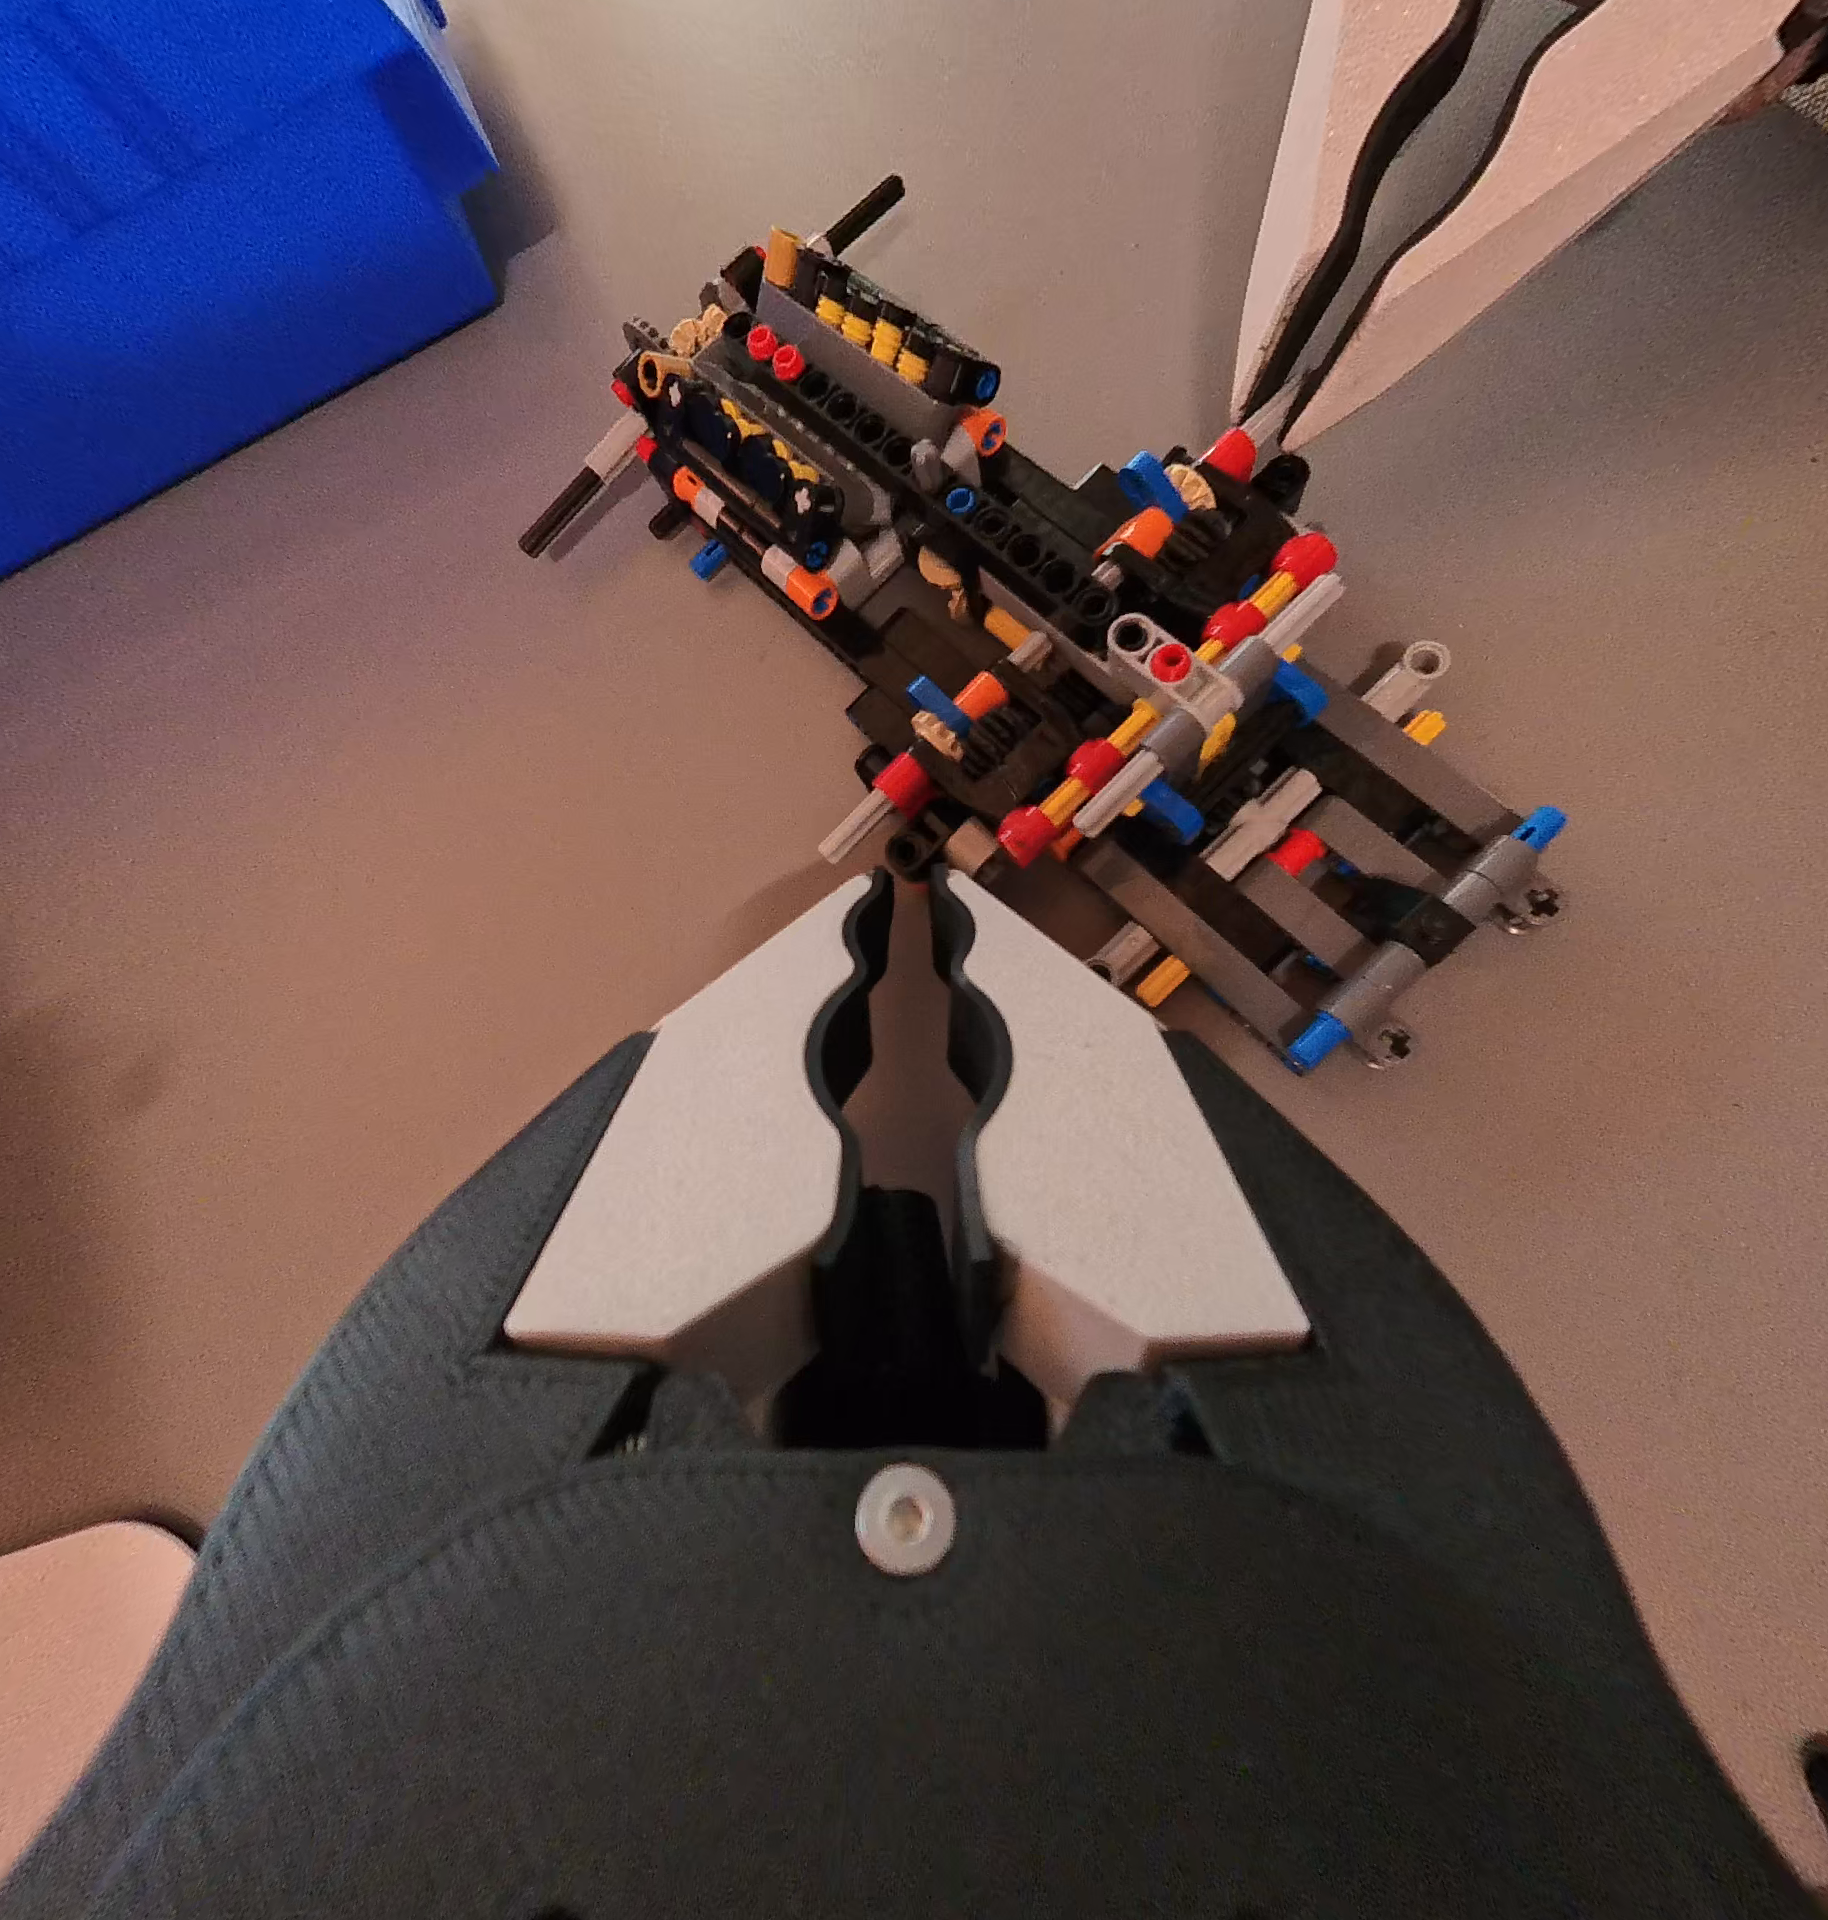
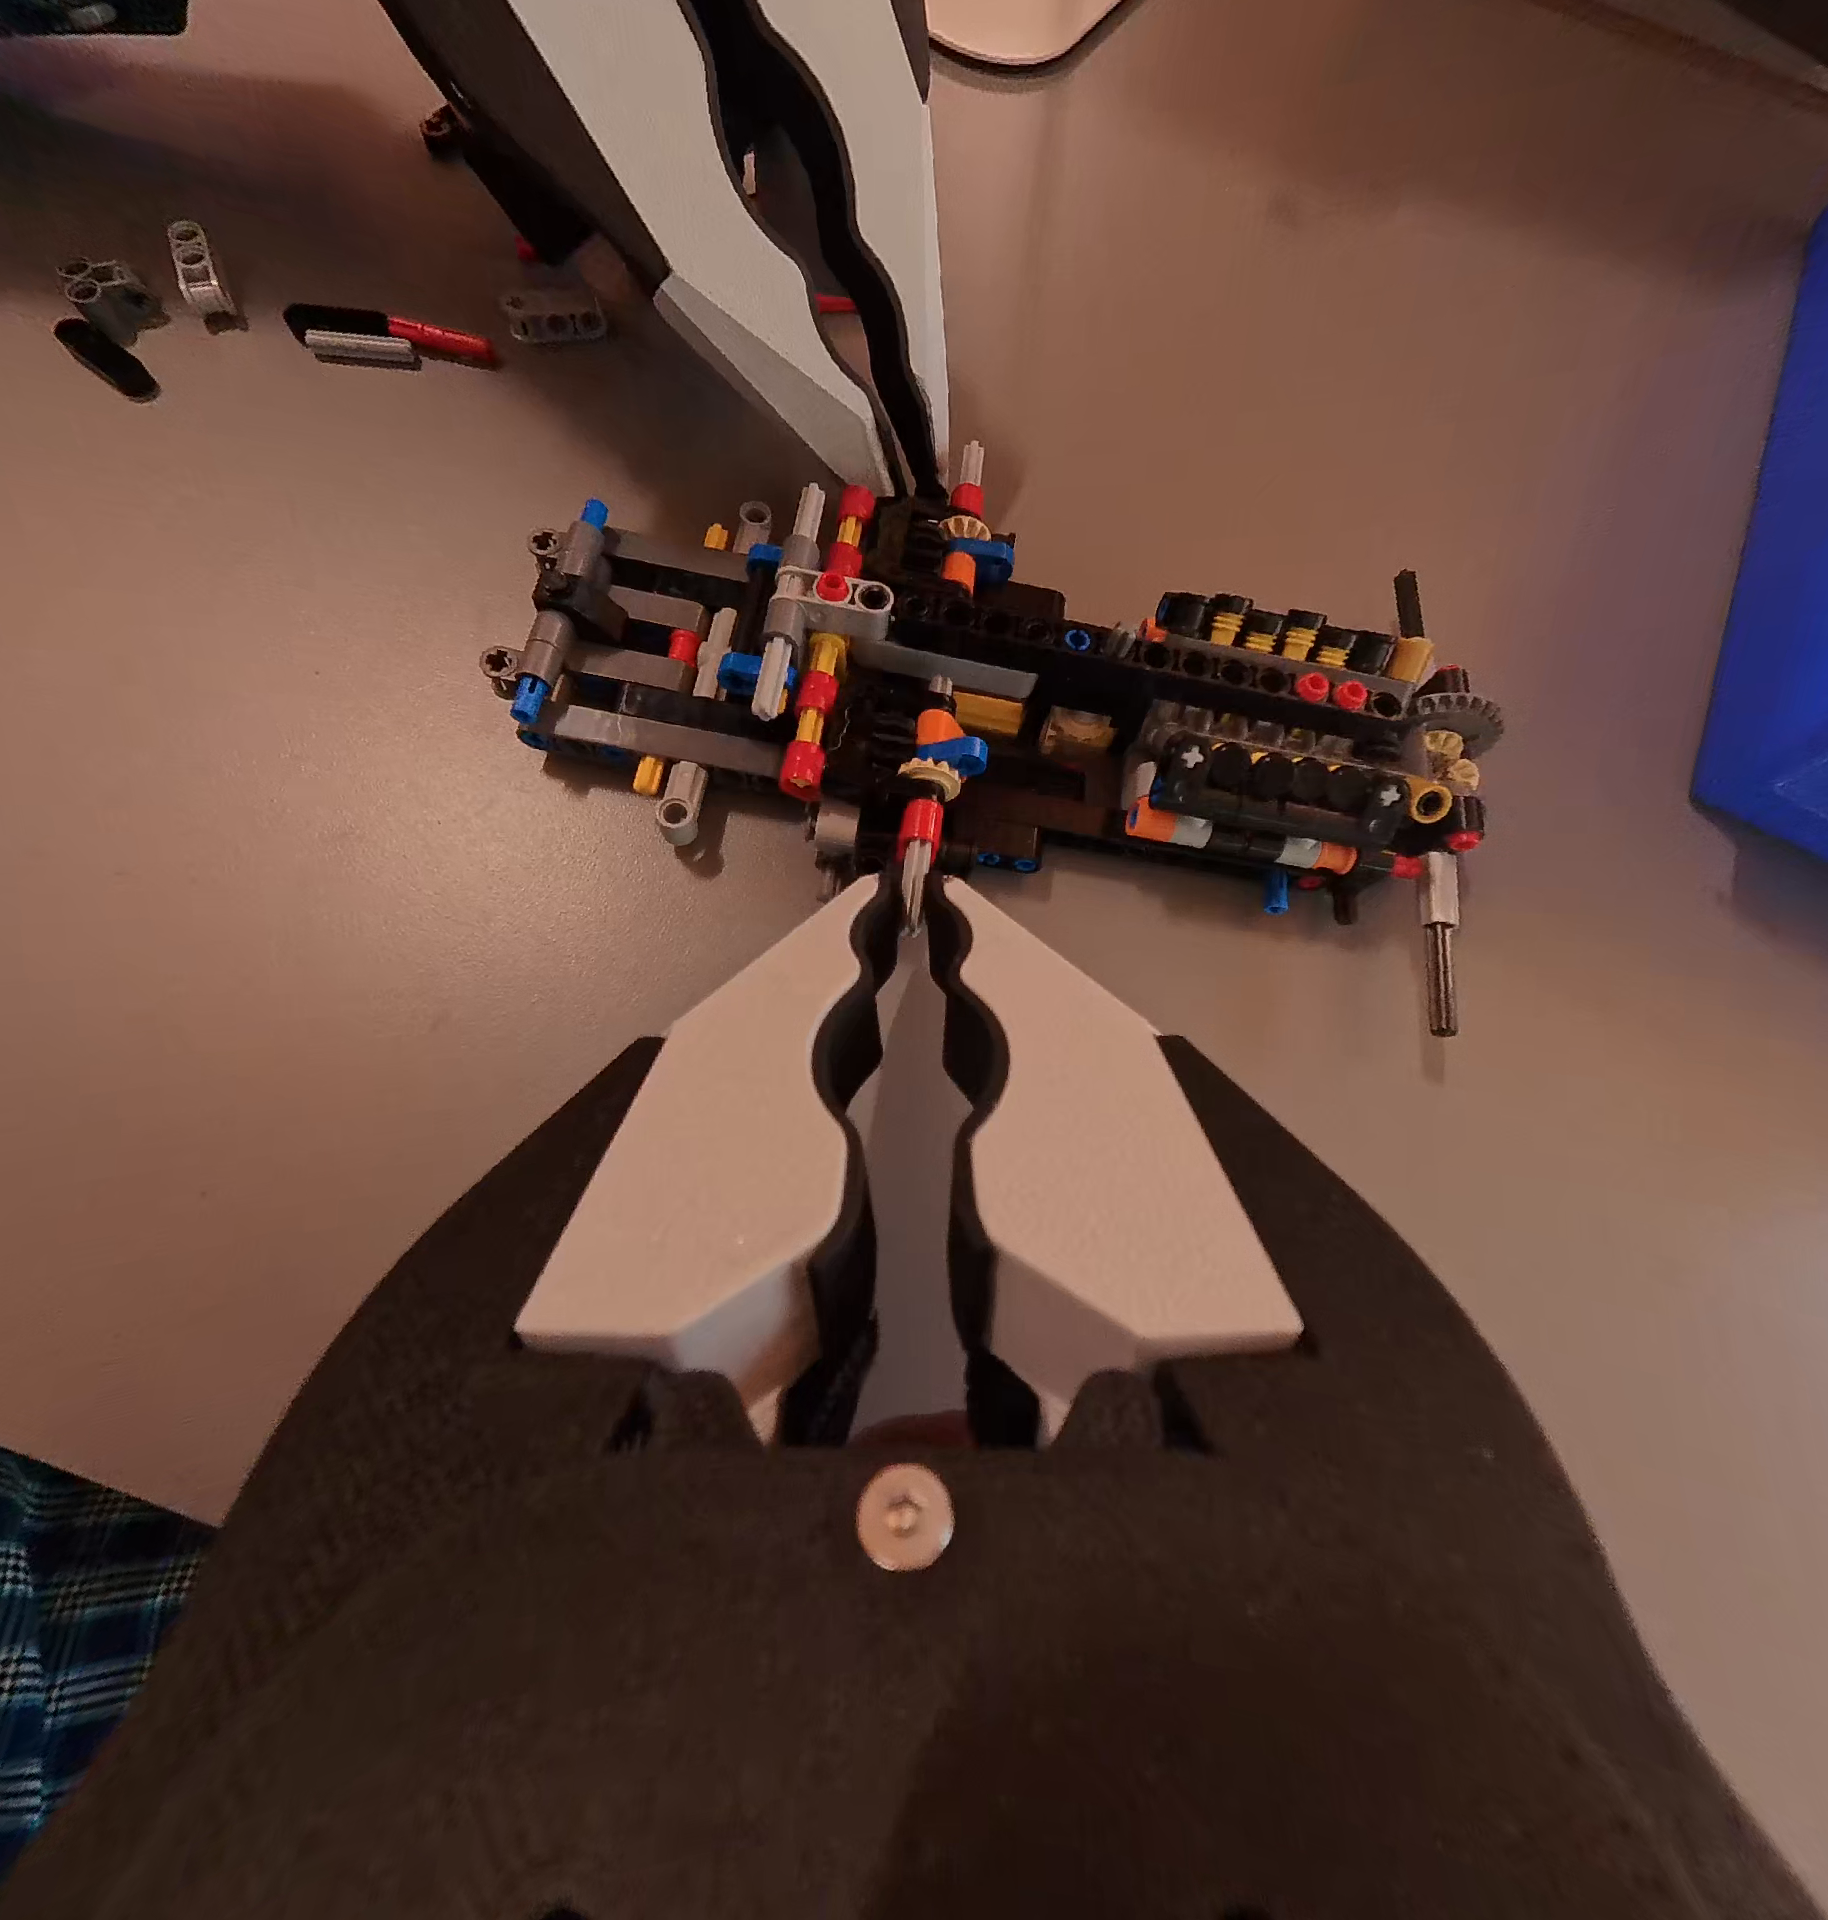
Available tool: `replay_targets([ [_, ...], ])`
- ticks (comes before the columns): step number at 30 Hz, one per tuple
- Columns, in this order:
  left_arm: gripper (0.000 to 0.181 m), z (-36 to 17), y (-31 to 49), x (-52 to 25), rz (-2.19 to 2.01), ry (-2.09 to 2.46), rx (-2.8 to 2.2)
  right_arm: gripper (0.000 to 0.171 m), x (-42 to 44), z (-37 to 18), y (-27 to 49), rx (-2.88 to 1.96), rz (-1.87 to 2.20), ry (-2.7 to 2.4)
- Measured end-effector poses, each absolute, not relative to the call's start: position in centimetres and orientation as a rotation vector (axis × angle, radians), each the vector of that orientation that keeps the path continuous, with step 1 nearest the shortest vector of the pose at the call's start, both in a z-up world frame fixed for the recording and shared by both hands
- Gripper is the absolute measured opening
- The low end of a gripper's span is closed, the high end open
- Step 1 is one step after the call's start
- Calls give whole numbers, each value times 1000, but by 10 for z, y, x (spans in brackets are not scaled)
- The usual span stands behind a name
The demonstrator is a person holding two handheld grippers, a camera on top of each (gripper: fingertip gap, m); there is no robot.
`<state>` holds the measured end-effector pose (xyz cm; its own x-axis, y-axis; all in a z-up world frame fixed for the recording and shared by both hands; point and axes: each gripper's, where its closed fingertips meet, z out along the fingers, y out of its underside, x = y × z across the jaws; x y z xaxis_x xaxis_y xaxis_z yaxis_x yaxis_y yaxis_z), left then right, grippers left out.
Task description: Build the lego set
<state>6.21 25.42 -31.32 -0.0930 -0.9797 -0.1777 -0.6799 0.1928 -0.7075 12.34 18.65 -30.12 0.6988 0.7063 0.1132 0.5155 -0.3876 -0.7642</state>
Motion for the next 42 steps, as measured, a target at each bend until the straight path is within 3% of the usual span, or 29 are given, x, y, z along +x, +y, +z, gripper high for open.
replay_targets([
  [29,4,-313,255,63,-603,1836,-1550,2,124,-302,188,-2081,271,-932],
  [42,4,-314,256,65,-559,1838,-1533,2,126,-302,189,-2083,472,-818],
])
